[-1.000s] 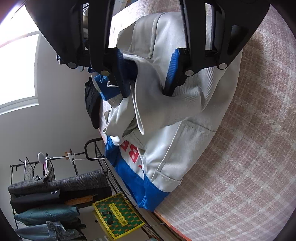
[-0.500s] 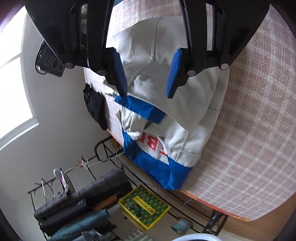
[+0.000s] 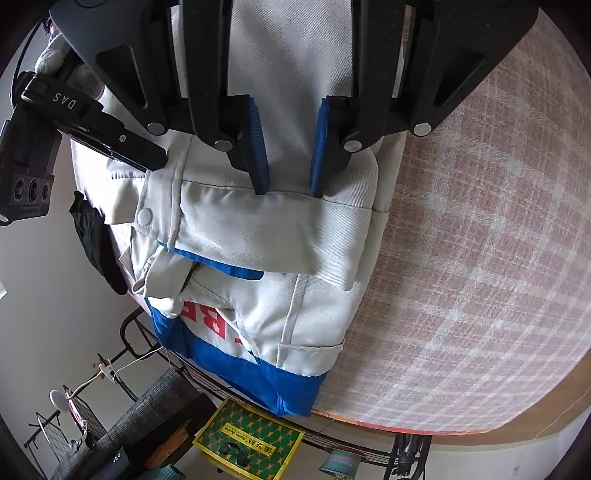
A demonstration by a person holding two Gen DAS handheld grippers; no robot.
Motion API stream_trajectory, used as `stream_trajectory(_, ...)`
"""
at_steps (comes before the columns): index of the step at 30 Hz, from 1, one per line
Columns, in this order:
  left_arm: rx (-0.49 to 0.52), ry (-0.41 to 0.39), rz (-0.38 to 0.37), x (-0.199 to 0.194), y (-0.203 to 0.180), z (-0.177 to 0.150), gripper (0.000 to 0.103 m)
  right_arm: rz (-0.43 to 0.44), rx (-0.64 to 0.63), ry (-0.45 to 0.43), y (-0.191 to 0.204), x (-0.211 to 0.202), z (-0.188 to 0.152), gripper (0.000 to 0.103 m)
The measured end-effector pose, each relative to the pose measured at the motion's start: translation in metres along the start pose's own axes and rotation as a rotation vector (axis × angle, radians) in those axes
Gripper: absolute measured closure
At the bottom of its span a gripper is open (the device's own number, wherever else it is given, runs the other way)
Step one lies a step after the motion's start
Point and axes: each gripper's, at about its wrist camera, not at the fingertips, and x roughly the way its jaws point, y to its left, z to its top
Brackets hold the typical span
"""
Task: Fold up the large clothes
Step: 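Lay the folded hem down and open both grippers, then press the folded jacket flat with the left and right grippers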
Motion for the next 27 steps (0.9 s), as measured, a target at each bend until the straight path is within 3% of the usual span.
stream_trajectory(6, 0.018, -0.057, -0.008, -0.037, 0.005, 0.006, 0.078, 0.034, 0.053, -0.046, -0.011, -0.037, -0.001, 0.079)
stream_trajectory(12, 0.057, -0.093, -0.097, -0.075, 0.01, -0.002, 0.078, -0.056, 0.058, -0.131, -0.037, -0.108, -0.013, 0.076)
stream_trajectory(13, 0.073, -0.082, -0.109, -0.076, 0.009, -0.006, 0.077, -0.069, 0.06, -0.13, -0.041, -0.115, -0.018, 0.072)
stream_trajectory(14, 0.092, -0.069, -0.106, -0.076, 0.007, -0.01, 0.078, -0.075, 0.063, -0.129, -0.045, -0.121, -0.025, 0.066)
stream_trajectory(16, 0.138, -0.043, -0.088, -0.07, 0.001, -0.02, 0.077, -0.088, 0.064, -0.113, -0.049, -0.124, -0.036, 0.066)
stream_trajectory(19, 0.211, -0.013, 0.009, -0.057, -0.003, -0.034, 0.078, -0.08, 0.034, -0.087, -0.04, -0.117, -0.049, 0.066)
stream_trajectory(20, 0.213, -0.003, 0.041, -0.053, 0.0, -0.037, 0.078, -0.085, 0.013, -0.065, -0.035, -0.113, -0.054, 0.066)
stream_trajectory(23, 0.15, 0.005, 0.035, -0.056, 0.02, -0.036, 0.077, -0.173, -0.088, -0.02, -0.018, -0.102, -0.064, 0.066)
stream_trajectory(24, 0.121, -0.002, 0.022, -0.06, 0.027, -0.034, 0.07, -0.183, -0.118, -0.025, -0.013, -0.103, -0.064, 0.066)
stream_trajectory(26, 0.078, 0.006, -0.029, -0.063, 0.039, -0.033, 0.058, -0.148, -0.145, -0.052, 0.0, -0.106, -0.058, 0.066)
stream_trajectory(27, 0.057, 0.021, -0.058, -0.062, 0.043, -0.034, 0.058, -0.114, -0.141, -0.062, 0.005, -0.108, -0.053, 0.066)
